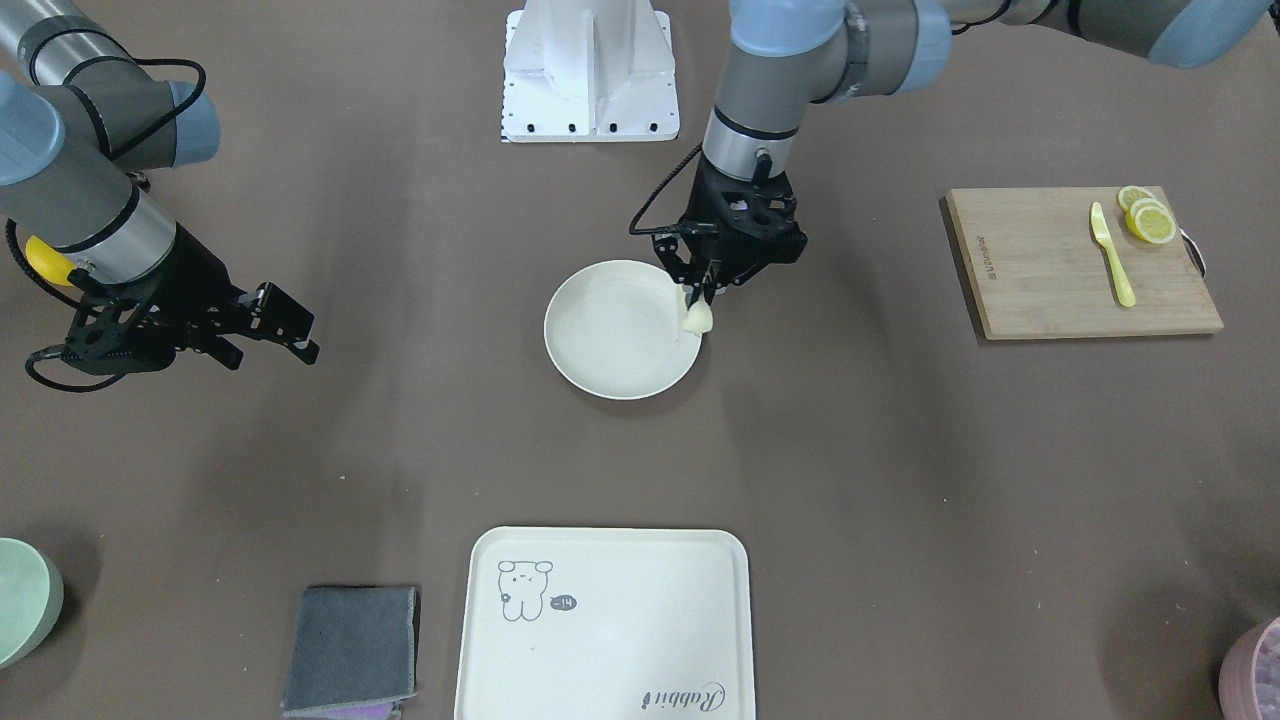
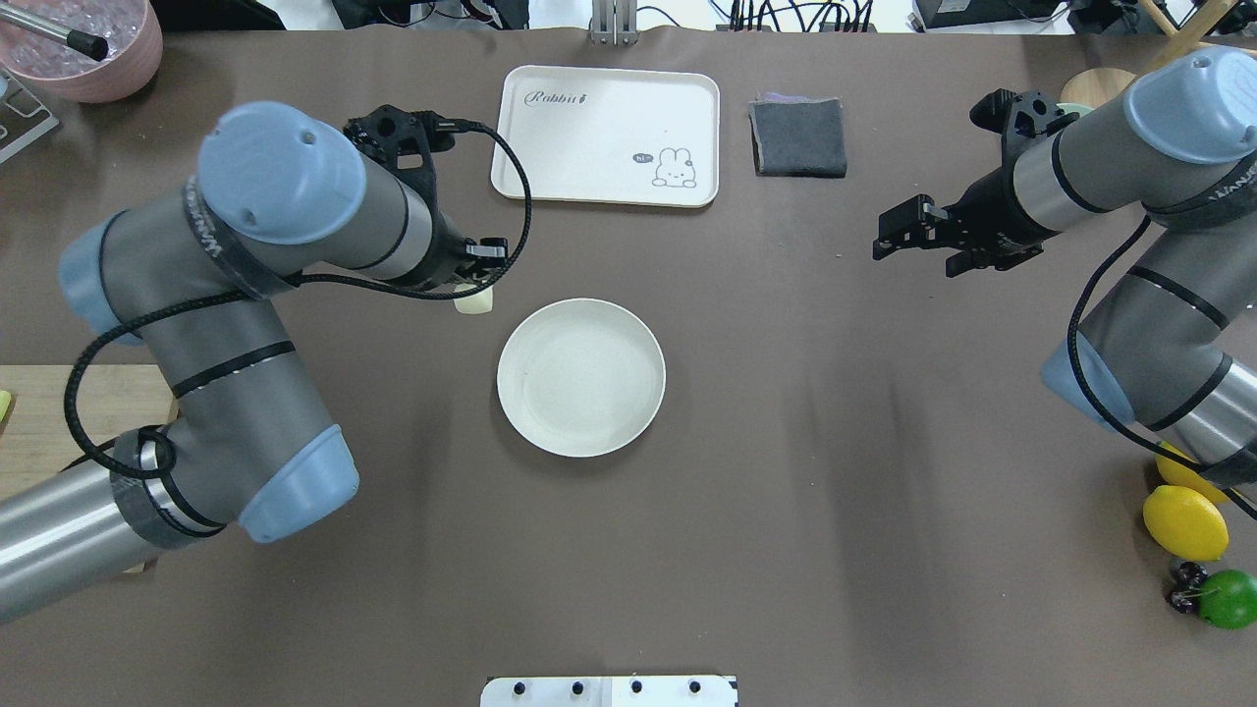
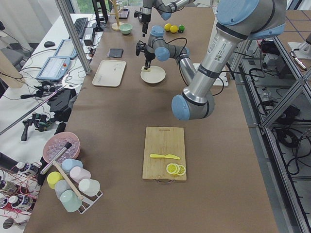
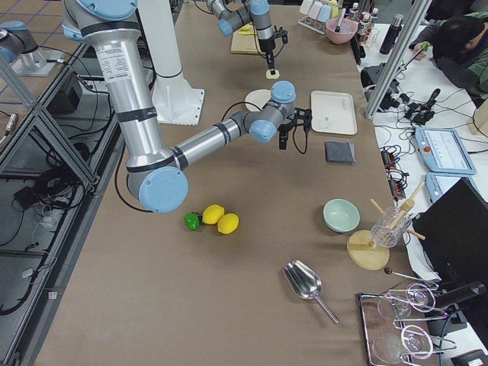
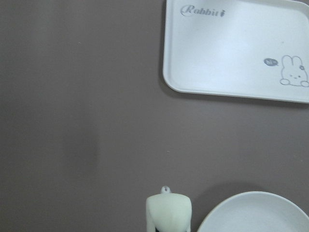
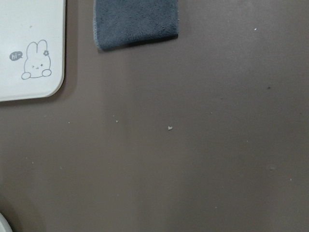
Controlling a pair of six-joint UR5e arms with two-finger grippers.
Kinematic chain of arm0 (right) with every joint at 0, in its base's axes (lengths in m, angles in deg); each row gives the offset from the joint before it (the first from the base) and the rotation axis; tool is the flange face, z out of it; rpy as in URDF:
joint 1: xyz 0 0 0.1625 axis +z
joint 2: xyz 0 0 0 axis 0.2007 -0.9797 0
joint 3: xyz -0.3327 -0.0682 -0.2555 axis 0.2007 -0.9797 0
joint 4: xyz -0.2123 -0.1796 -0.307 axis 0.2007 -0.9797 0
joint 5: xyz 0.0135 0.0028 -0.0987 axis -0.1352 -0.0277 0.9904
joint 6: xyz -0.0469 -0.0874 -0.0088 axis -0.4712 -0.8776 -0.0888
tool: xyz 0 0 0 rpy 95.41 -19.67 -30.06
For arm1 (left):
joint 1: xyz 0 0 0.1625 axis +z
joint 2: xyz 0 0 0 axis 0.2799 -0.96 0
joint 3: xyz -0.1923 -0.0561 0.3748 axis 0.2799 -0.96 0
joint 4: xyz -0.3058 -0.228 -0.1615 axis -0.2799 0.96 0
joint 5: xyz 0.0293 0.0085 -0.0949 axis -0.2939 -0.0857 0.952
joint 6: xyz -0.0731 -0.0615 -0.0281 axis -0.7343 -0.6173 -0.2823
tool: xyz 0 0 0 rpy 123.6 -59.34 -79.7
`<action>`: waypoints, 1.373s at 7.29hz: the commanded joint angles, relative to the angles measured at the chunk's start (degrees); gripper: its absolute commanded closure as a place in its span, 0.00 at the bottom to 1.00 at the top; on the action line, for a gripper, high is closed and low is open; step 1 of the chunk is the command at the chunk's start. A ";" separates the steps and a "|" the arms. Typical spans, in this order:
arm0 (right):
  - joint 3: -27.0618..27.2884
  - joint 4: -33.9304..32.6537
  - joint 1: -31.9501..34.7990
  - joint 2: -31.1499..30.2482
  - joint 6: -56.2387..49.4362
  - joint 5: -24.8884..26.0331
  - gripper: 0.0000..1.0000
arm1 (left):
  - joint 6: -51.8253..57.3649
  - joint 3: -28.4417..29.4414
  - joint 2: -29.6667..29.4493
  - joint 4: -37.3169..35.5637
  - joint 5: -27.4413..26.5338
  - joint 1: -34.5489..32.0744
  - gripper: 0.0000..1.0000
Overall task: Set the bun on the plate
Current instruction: 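Carry the bun with the left gripper and set it on the white plate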
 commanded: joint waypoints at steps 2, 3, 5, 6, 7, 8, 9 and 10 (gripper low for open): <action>-0.10 0.10 0.00 -0.80 -0.01 1.24 0.00 | -2.77 3.27 -2.43 0.11 -5.18 6.60 0.62; -0.01 0.10 0.00 -0.98 -0.01 1.42 0.00 | -2.95 4.76 -3.30 0.46 -8.24 9.22 0.62; -0.01 0.19 0.00 -1.51 0.08 1.85 0.00 | -2.95 6.18 -3.92 0.55 -9.15 11.09 0.58; -0.01 0.19 0.00 -1.51 -0.01 1.86 0.00 | -3.64 7.14 -3.84 2.12 -9.15 11.10 0.58; -0.01 0.19 0.00 -1.51 -0.01 1.86 0.00 | -3.65 7.76 -3.92 3.27 -9.15 11.10 0.58; -0.01 0.19 0.00 -1.42 -0.01 1.86 0.00 | -3.74 7.50 -4.01 3.28 -9.07 11.10 0.58; -0.01 0.19 -0.09 -1.42 -0.10 1.68 0.00 | -3.65 6.98 -4.62 3.19 -8.98 10.31 0.58; -0.10 0.19 0.00 -1.42 -0.53 1.33 0.00 | -3.56 6.28 -5.76 3.10 -8.37 7.87 0.42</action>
